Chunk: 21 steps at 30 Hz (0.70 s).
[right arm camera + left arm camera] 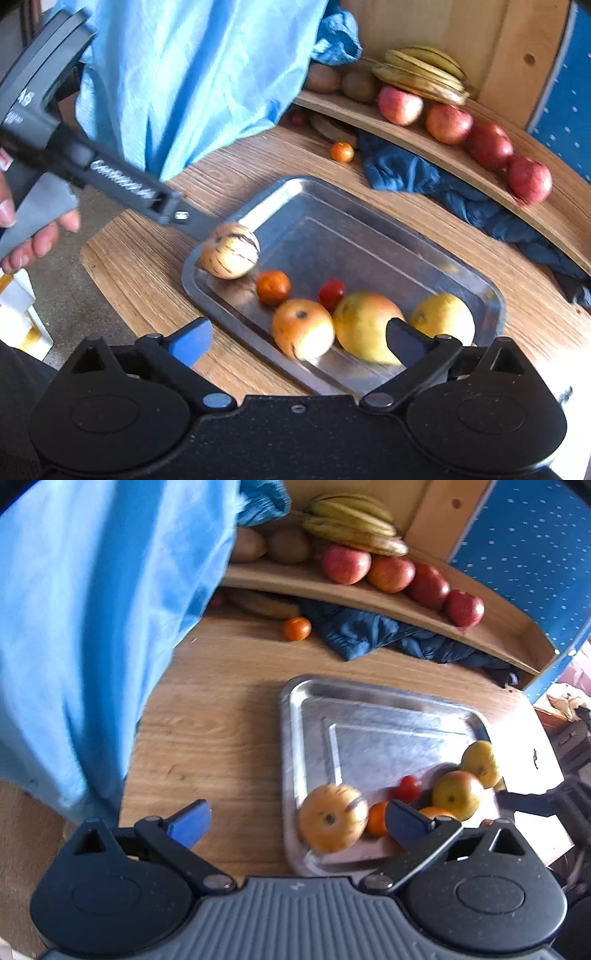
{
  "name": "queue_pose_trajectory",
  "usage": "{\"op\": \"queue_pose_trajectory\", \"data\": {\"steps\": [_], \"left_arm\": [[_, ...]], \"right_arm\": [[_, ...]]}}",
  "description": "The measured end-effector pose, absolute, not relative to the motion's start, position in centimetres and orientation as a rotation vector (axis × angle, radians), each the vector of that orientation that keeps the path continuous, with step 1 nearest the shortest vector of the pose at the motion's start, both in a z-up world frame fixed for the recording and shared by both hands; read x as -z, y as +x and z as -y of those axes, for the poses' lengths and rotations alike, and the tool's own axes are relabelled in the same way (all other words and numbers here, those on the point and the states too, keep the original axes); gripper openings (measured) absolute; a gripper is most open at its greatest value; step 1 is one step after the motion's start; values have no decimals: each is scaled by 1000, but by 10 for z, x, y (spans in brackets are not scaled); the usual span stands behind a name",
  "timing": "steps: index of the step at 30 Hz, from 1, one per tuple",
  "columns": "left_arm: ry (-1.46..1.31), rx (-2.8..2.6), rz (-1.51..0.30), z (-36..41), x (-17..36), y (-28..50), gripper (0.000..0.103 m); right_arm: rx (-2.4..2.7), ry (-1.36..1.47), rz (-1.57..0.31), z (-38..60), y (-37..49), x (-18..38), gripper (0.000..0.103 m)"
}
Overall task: Organize fruits
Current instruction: 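Lift both open tools off the tray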
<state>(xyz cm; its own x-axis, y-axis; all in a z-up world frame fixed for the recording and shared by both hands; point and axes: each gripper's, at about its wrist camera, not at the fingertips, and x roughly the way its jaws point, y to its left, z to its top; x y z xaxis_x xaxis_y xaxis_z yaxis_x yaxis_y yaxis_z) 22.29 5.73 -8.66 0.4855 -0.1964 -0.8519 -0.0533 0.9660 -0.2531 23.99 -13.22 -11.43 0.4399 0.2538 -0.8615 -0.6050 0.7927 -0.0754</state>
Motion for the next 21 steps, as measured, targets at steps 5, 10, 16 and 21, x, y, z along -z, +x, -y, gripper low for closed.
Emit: {"op": "queue_pose_trajectory", "data": {"steps": [5, 10, 16, 21], "left_arm": [[-216, 99, -1088, -72, 91, 210, 102], [-115, 126, -1126, -74, 94, 197, 102], [-114, 76, -1181, -77, 104, 196, 102], [-131, 35, -1197, -83, 108, 208, 103]], "right_arm": [[-461, -463, -1058, 144, 239, 117, 102], [-390, -501, -1109, 156, 242, 123, 102], [-339, -541, -1158, 167, 253, 131, 102], [-344, -543, -1149, 173, 267, 129, 102]]}}
